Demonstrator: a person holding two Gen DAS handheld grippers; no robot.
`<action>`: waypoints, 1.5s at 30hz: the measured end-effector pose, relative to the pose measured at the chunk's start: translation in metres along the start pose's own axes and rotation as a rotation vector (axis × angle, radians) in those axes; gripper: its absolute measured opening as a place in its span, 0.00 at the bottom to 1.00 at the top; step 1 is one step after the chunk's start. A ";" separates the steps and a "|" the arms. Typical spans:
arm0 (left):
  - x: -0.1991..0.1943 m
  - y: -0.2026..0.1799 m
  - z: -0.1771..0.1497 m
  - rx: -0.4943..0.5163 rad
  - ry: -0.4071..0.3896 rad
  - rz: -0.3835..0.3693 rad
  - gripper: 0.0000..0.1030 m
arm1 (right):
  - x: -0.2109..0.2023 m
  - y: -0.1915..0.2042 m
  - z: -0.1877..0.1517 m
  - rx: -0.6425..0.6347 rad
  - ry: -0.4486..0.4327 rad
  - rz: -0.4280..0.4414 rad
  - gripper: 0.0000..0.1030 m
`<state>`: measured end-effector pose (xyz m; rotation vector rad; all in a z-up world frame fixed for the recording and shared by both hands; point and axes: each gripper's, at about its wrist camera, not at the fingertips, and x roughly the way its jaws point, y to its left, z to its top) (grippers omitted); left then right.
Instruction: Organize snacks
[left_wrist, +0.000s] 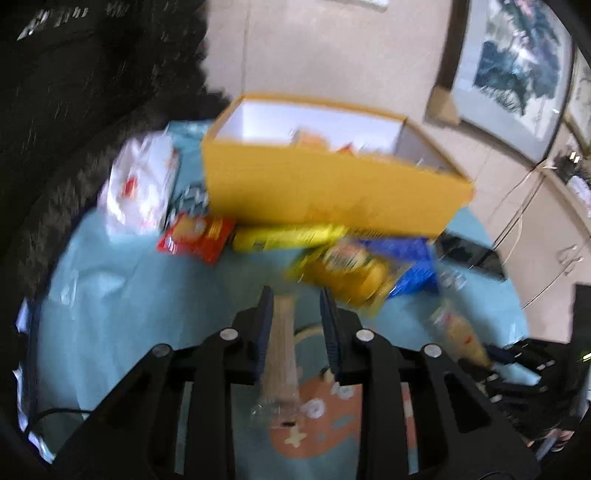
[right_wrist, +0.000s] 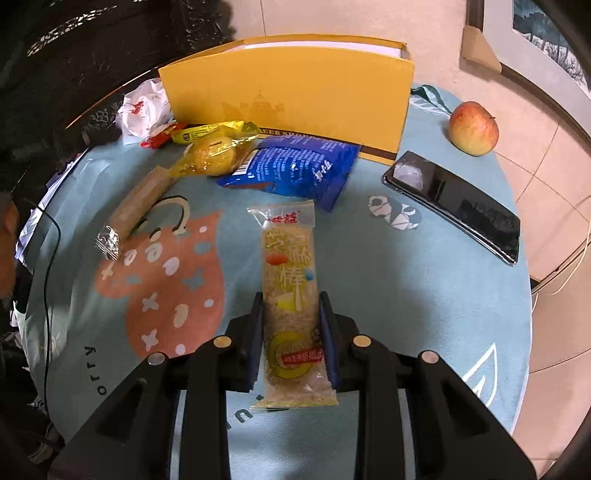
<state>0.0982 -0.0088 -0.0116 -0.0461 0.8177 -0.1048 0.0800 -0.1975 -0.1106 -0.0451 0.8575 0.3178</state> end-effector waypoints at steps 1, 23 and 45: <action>0.007 0.002 -0.005 -0.006 0.023 -0.001 0.26 | 0.000 0.000 0.000 0.003 -0.002 0.008 0.27; 0.013 -0.001 -0.011 0.042 -0.004 0.052 0.27 | -0.040 -0.014 0.013 0.065 -0.125 0.053 0.27; 0.086 -0.031 0.191 -0.064 -0.162 0.011 0.84 | 0.008 -0.054 0.203 0.227 -0.368 -0.059 0.36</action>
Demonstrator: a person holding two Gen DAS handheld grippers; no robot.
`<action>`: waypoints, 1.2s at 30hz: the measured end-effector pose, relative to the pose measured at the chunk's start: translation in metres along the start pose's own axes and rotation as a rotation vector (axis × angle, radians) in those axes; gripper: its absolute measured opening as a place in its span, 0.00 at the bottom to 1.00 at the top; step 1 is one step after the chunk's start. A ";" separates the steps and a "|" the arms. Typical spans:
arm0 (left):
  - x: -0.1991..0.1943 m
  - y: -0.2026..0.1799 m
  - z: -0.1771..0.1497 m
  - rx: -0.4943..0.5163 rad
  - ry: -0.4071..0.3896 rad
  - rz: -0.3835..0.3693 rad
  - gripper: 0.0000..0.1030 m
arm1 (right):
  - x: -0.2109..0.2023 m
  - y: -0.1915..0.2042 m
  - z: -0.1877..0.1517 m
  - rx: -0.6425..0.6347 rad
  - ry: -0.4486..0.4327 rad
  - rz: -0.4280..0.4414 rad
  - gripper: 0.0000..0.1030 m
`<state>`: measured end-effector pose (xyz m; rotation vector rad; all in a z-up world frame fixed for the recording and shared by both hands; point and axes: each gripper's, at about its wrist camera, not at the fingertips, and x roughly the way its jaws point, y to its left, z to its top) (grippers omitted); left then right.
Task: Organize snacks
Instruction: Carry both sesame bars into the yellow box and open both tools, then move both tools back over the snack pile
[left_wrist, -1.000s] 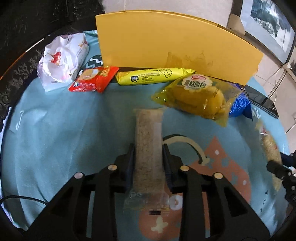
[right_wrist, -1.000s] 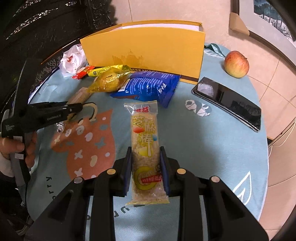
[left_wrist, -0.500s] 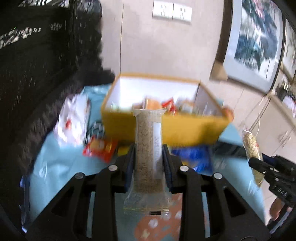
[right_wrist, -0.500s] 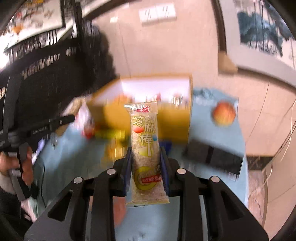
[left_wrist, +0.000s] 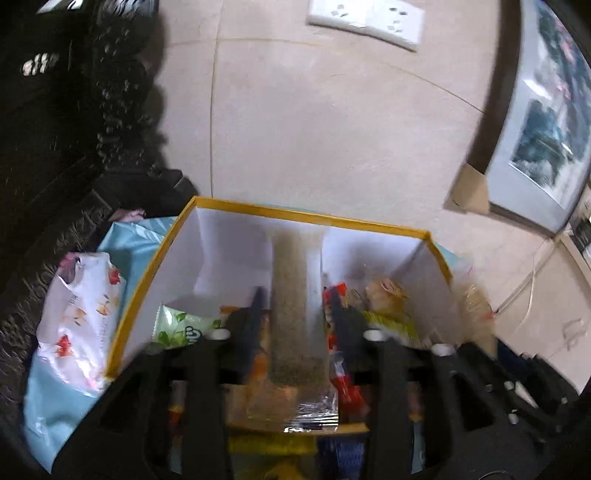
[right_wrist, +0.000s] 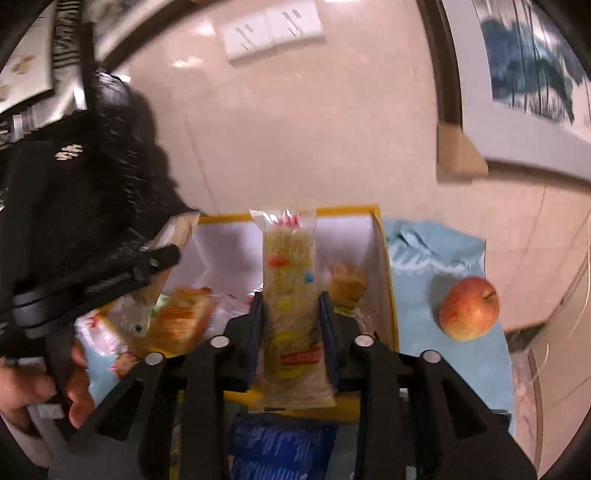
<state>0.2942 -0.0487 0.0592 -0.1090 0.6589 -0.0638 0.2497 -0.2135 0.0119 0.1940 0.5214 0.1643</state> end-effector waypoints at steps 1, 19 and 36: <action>0.000 0.004 -0.001 -0.027 -0.016 0.053 0.95 | 0.002 -0.002 -0.002 0.011 -0.002 -0.016 0.51; -0.075 0.034 -0.097 -0.028 0.130 0.021 0.98 | -0.097 -0.025 -0.087 0.120 -0.070 0.040 0.95; -0.010 0.020 -0.151 -0.271 0.343 0.095 0.98 | -0.083 -0.040 -0.133 0.193 -0.003 0.037 0.95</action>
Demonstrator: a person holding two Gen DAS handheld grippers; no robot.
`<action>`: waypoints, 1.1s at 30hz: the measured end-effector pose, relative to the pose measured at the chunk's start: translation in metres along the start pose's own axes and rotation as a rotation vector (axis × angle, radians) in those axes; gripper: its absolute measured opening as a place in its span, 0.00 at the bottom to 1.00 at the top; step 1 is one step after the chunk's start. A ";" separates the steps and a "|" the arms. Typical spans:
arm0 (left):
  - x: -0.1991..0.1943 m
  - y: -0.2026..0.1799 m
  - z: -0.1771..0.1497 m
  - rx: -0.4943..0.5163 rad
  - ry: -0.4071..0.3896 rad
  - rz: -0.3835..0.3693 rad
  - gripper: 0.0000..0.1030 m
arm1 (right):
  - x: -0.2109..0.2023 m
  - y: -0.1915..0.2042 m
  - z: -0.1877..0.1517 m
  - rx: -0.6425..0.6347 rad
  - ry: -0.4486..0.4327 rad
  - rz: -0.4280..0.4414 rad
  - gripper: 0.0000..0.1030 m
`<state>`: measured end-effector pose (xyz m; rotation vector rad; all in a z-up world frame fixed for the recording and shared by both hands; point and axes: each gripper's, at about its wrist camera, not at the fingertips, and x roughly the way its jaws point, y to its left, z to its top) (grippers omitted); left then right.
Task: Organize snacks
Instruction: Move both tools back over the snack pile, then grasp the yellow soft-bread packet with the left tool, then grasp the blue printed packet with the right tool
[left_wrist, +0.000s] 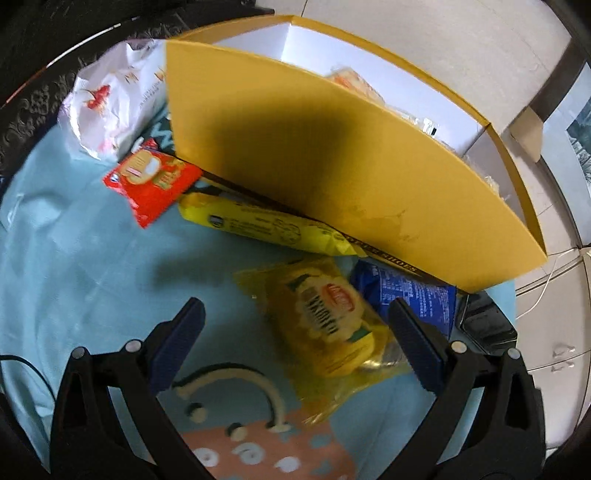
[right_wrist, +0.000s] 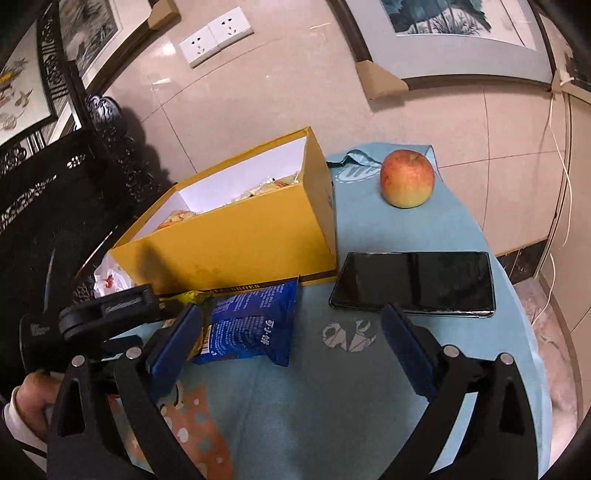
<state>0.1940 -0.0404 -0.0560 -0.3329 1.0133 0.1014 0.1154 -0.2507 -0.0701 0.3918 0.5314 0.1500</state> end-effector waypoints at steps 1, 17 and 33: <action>0.006 -0.003 -0.001 0.005 0.020 0.008 0.98 | 0.001 0.001 -0.001 -0.003 0.004 0.001 0.95; -0.010 0.063 -0.032 0.151 -0.028 0.012 0.39 | 0.039 0.028 -0.016 -0.156 0.108 -0.081 0.95; -0.005 0.061 -0.043 0.233 -0.057 0.002 0.43 | 0.077 0.071 -0.012 -0.211 0.240 -0.107 0.41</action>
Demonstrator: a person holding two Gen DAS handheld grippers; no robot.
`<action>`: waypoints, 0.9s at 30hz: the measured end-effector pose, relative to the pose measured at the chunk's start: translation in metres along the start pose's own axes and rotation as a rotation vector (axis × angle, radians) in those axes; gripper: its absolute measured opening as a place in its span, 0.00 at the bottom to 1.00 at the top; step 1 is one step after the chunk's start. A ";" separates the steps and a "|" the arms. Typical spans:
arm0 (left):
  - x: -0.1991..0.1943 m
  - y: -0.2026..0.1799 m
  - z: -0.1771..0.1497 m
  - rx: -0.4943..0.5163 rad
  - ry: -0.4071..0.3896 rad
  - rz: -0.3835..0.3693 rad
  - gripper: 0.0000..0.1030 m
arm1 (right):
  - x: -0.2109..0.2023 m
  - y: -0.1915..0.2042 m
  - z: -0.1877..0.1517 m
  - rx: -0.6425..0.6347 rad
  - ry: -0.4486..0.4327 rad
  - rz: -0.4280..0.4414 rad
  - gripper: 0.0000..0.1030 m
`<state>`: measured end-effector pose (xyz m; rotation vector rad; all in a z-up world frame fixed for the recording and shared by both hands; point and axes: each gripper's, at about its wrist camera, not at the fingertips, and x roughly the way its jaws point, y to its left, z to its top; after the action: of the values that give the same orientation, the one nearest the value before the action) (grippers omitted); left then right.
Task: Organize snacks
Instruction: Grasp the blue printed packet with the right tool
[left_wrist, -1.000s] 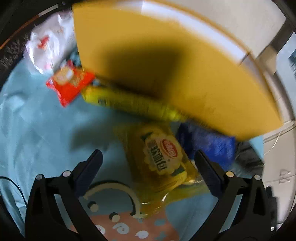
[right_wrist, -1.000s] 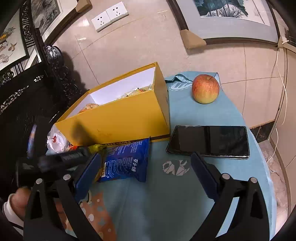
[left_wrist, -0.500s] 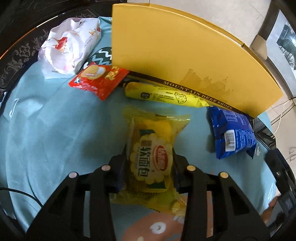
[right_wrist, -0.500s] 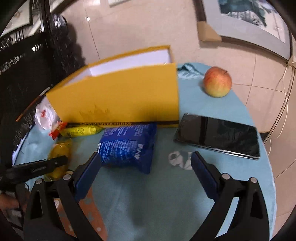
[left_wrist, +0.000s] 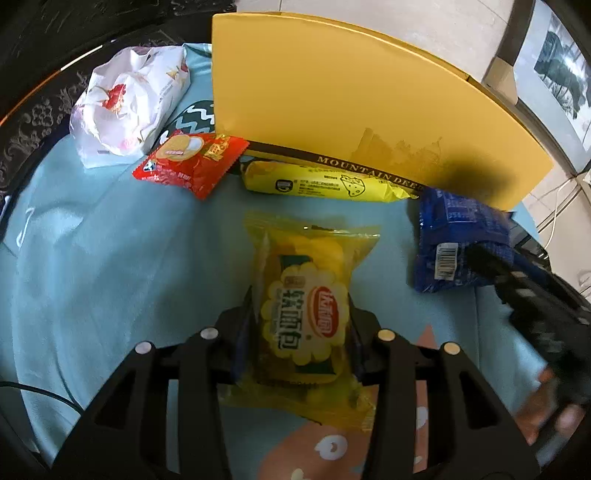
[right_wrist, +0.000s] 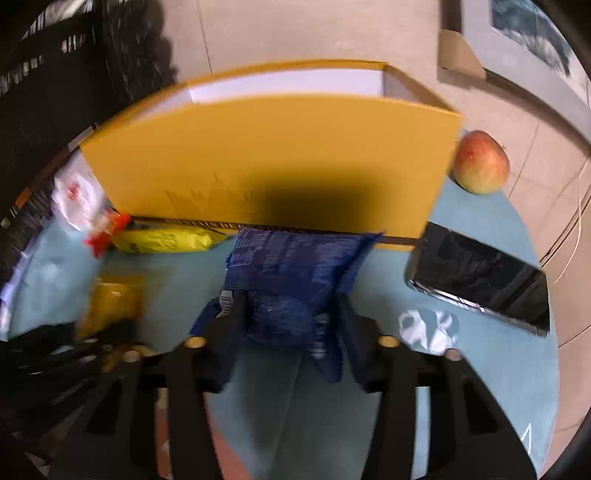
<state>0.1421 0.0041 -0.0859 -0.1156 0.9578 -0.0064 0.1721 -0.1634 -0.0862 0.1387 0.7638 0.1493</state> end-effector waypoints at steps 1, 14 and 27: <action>0.001 -0.004 0.000 0.010 -0.004 0.010 0.42 | -0.007 -0.004 -0.001 0.014 -0.008 0.031 0.34; 0.003 -0.011 0.002 0.051 -0.005 0.031 0.42 | -0.021 -0.030 -0.010 0.026 -0.025 0.099 0.92; 0.005 -0.007 0.002 0.085 -0.004 0.002 0.43 | 0.005 -0.003 0.011 -0.692 0.062 0.182 0.99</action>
<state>0.1473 -0.0025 -0.0879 -0.0364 0.9525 -0.0454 0.1835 -0.1665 -0.0818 -0.4565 0.7237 0.5824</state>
